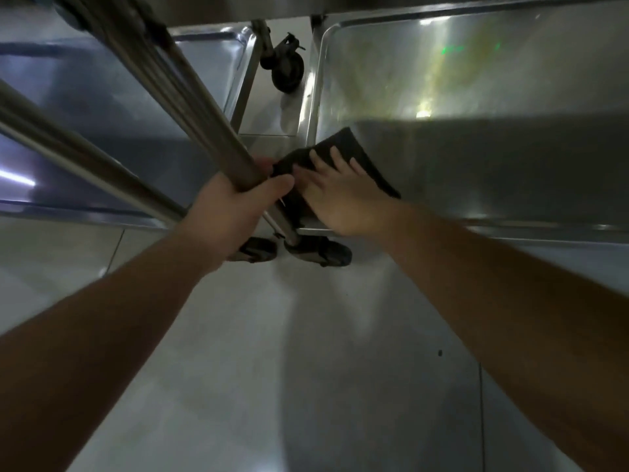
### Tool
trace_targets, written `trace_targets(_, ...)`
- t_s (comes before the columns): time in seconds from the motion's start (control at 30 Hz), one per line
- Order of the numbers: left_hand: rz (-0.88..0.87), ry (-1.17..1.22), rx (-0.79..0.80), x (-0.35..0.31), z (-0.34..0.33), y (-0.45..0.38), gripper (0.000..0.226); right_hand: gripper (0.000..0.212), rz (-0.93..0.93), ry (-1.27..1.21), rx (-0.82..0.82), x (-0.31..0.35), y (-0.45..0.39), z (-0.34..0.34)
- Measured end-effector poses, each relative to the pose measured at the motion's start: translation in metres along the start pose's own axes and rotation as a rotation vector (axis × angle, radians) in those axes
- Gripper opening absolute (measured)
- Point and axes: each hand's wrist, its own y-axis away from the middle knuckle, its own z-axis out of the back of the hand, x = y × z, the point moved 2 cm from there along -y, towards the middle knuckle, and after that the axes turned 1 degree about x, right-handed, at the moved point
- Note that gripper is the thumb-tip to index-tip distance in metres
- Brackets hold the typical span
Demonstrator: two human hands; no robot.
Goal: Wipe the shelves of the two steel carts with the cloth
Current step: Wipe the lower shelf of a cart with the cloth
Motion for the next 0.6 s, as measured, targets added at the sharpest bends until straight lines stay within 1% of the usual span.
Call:
trace_targets(0.03,-0.052,0.121,-0.04,0.001,-0.01,-0.001,0.025,0.058,0.034,0.059,-0.019,-0.002,0.017,-0.008)
trace_targets(0.07,-0.098,0.211,-0.074,0.002,-0.019,-0.002,0.018,0.064,0.03,0.081,-0.024,-0.006,0.034,-0.014)
trace_targets(0.1,-0.123,0.274,-0.099,0.003,-0.025,-0.003,0.01,0.071,-0.013,0.068,-0.025,-0.015,0.05,-0.018)
trace_targets(0.13,-0.128,0.314,-0.118,0.004,-0.028,-0.004,0.008,0.074,-0.072,0.058,-0.025,-0.027,0.063,-0.02)
trace_targets(0.2,-0.125,0.329,-0.14,0.008,-0.03,-0.008,0.015,0.076,-0.19,0.115,-0.022,-0.066,0.079,-0.015)
trace_targets(0.27,-0.132,0.334,-0.151,0.011,-0.03,-0.011,0.017,0.067,-0.397,0.101,-0.072,-0.114,0.086,0.0)
trace_targets(0.33,-0.15,0.343,-0.173,0.012,-0.033,-0.012,0.014,0.066,-0.641,-0.019,-0.172,-0.151,0.082,0.019)
trace_targets(0.4,-0.176,0.351,-0.191,0.012,-0.034,-0.013,0.014,0.07,-0.819,-0.113,-0.257,-0.158,0.054,0.03)
trace_targets(0.43,-0.187,0.356,-0.189,0.013,-0.035,-0.015,0.014,0.071,-0.86,-0.129,-0.293,-0.15,0.033,0.032)
trace_targets(0.47,-0.194,0.362,-0.18,0.013,-0.035,-0.016,0.017,0.07,-0.854,-0.135,-0.312,-0.133,0.011,0.033)
trace_targets(0.5,-0.201,0.366,-0.167,0.012,-0.034,-0.017,0.022,0.069,-0.796,-0.13,-0.315,-0.112,-0.01,0.032)
trace_targets(0.53,-0.211,0.365,-0.153,0.012,-0.033,-0.018,0.026,0.069,-0.685,-0.102,-0.307,-0.087,-0.029,0.029)
trace_targets(0.6,-0.24,0.356,-0.128,0.01,-0.031,-0.019,0.03,0.067,-0.385,-0.012,-0.271,-0.041,-0.053,0.02)
